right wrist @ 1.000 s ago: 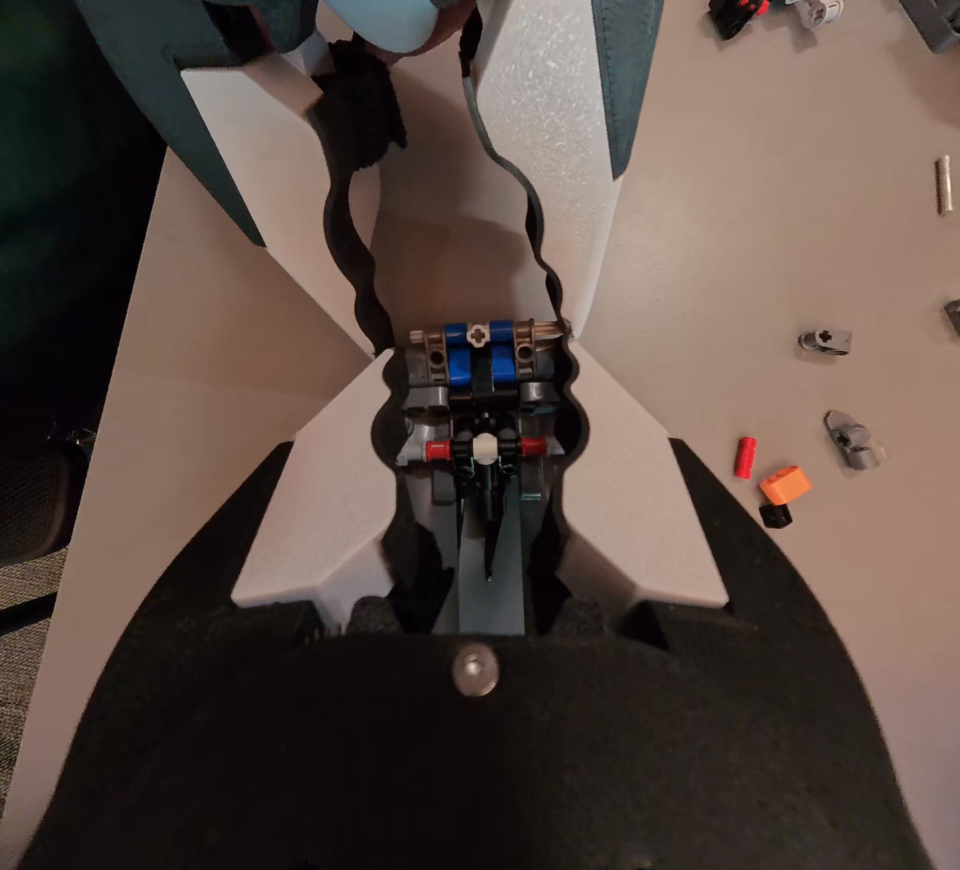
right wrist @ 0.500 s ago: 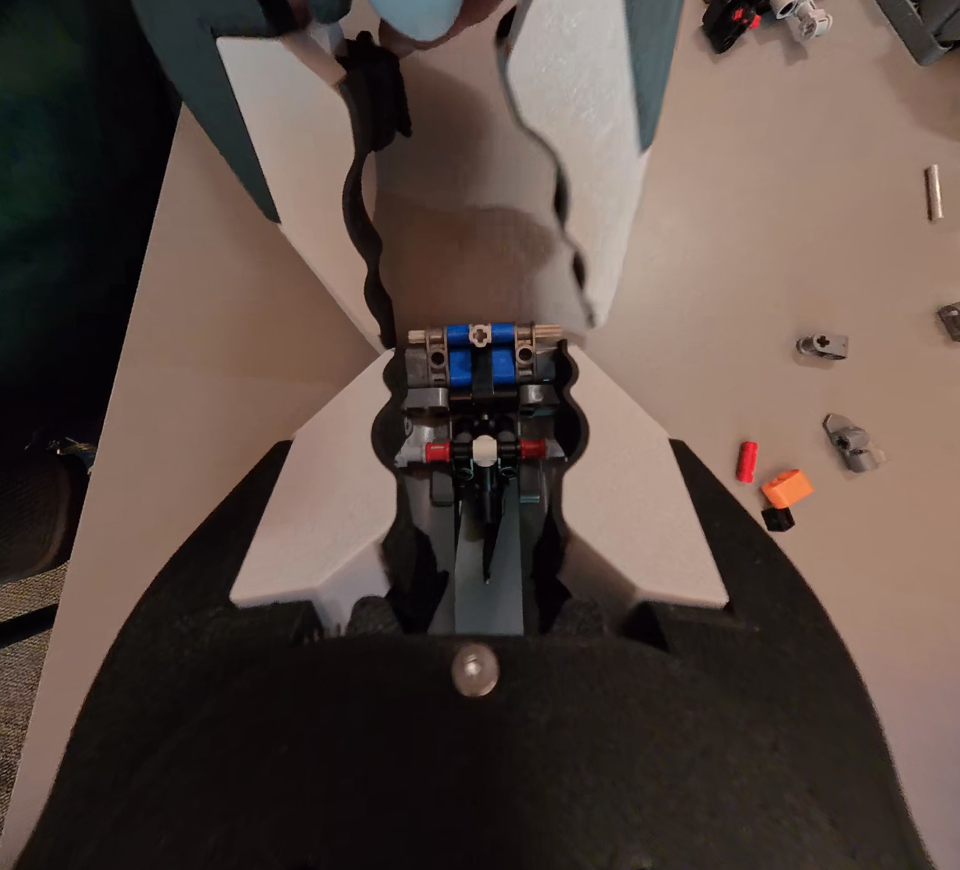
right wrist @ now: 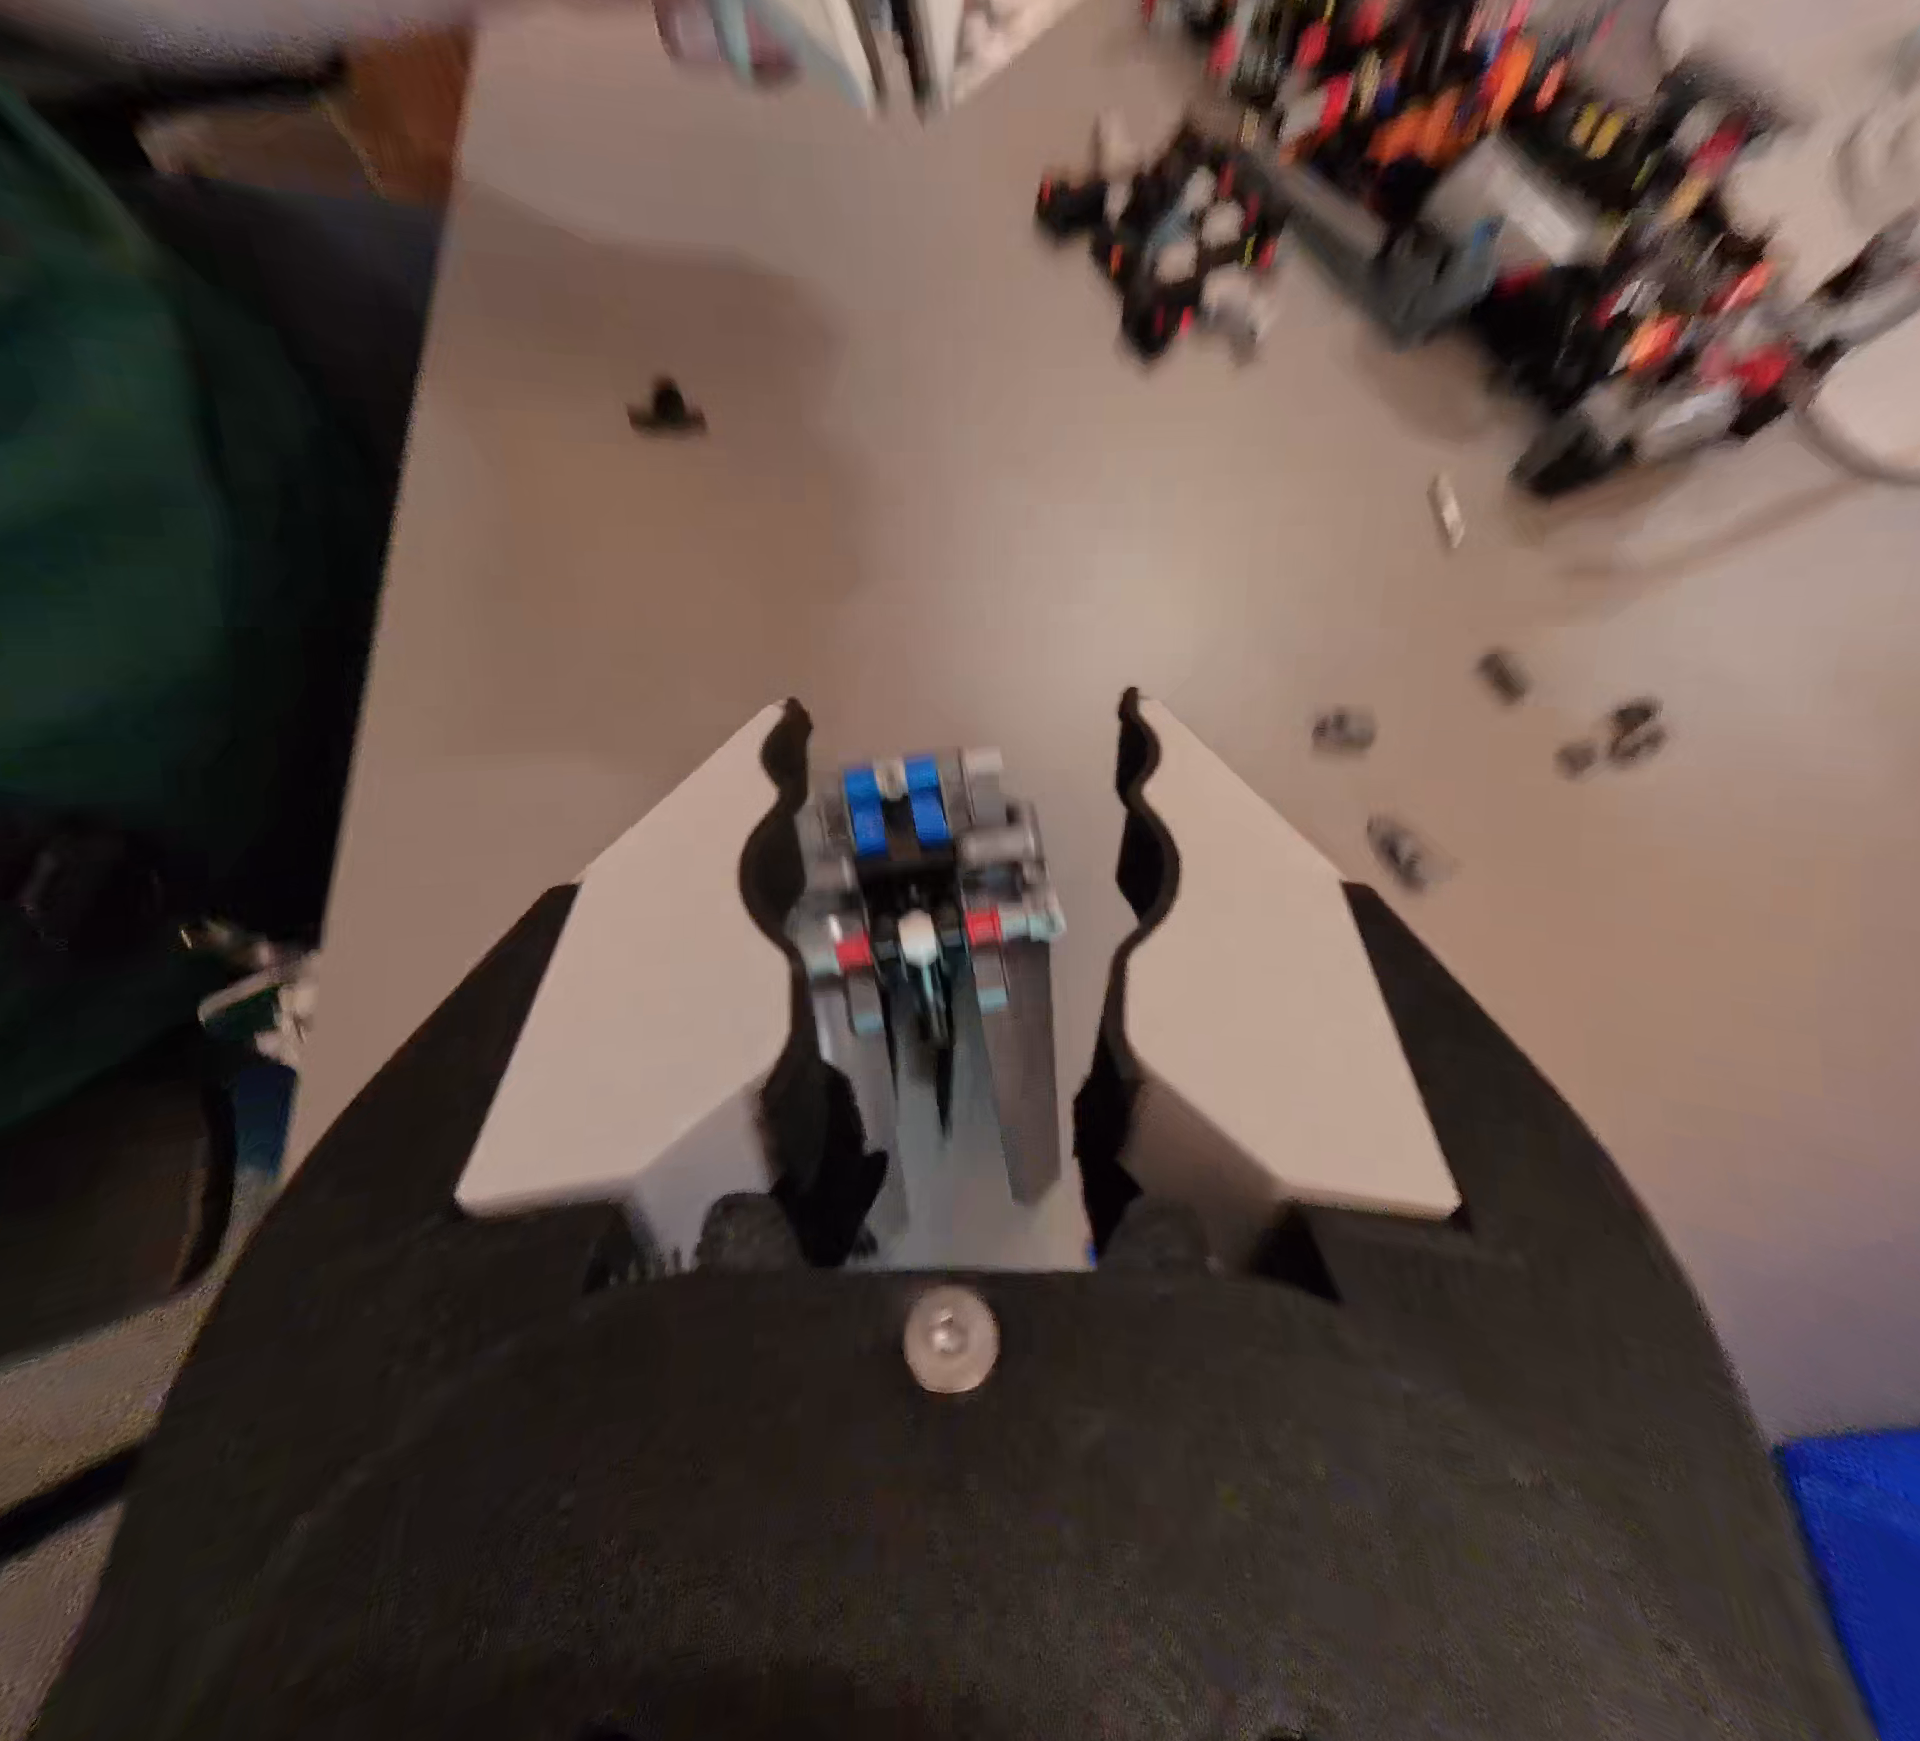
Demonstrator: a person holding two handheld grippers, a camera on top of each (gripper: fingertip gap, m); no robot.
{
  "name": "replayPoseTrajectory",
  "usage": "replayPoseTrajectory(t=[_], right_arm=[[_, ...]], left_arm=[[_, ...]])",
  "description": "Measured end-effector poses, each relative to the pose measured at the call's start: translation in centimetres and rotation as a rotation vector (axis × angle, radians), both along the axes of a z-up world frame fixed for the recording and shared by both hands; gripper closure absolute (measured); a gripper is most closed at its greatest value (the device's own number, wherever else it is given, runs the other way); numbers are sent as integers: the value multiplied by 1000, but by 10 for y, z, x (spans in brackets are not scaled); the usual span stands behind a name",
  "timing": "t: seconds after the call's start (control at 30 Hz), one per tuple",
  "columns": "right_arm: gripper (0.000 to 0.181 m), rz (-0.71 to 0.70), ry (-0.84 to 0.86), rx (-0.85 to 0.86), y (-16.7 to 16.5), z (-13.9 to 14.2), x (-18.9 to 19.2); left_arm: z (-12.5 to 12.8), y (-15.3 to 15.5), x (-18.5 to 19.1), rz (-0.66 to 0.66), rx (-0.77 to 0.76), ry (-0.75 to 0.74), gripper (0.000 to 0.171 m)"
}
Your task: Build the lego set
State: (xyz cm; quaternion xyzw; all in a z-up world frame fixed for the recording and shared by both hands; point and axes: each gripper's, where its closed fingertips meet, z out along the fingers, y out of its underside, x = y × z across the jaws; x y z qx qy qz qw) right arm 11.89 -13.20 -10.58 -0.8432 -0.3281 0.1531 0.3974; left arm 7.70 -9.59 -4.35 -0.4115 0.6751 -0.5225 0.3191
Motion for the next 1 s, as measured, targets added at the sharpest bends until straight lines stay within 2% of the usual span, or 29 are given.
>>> replayPoseTrajectory(t=[0.1, 0.17, 0.2, 0.27, 0.43, 0.57, 0.7, 0.8, 0.87, 0.93, 0.97, 1.0], right_arm=[[147, -61, 32, 119, 17, 41, -28], [147, -66, 91, 173, 24, 58, -52], [154, -76, 94, 194, 27, 63, -60], [165, -50, 86, 212, 25, 65, -76], [165, -79, 29, 229, 19, 72, -92], [172, -77, -151, 207, 2, 72, -102], [174, -129, -117, 244, -15, 88, -117], [170, -190, -103, 237, -28, 82, -126], [164, -234, -78, 200, -38, 67, -126], [152, -310, -15, 163, -48, 52, -111], [146, -352, 27, 143, -54, 47, -99], [142, -396, 43, 133, -59, 41, -83]], left_arm=[[14, -14, -2, -39, 1, -64, 171], [21, -32, -5, -103, -32, -83, 171], [23, -37, -5, -108, -35, -92, 171], [28, -39, -8, -108, -35, -131, 171], [38, -52, -23, -170, -91, -161, 171], [43, -72, -41, -265, -207, -163, 171], [62, -92, -58, -392, -407, -201, 171], [58, -107, -71, -490, -433, -151, 171], [52, -106, -65, -437, -398, -145, 171], [38, -92, -59, -367, -330, -111, 171], [31, -83, -57, -327, -290, -101, 168], [25, -74, -57, -293, -262, -79, 155]])
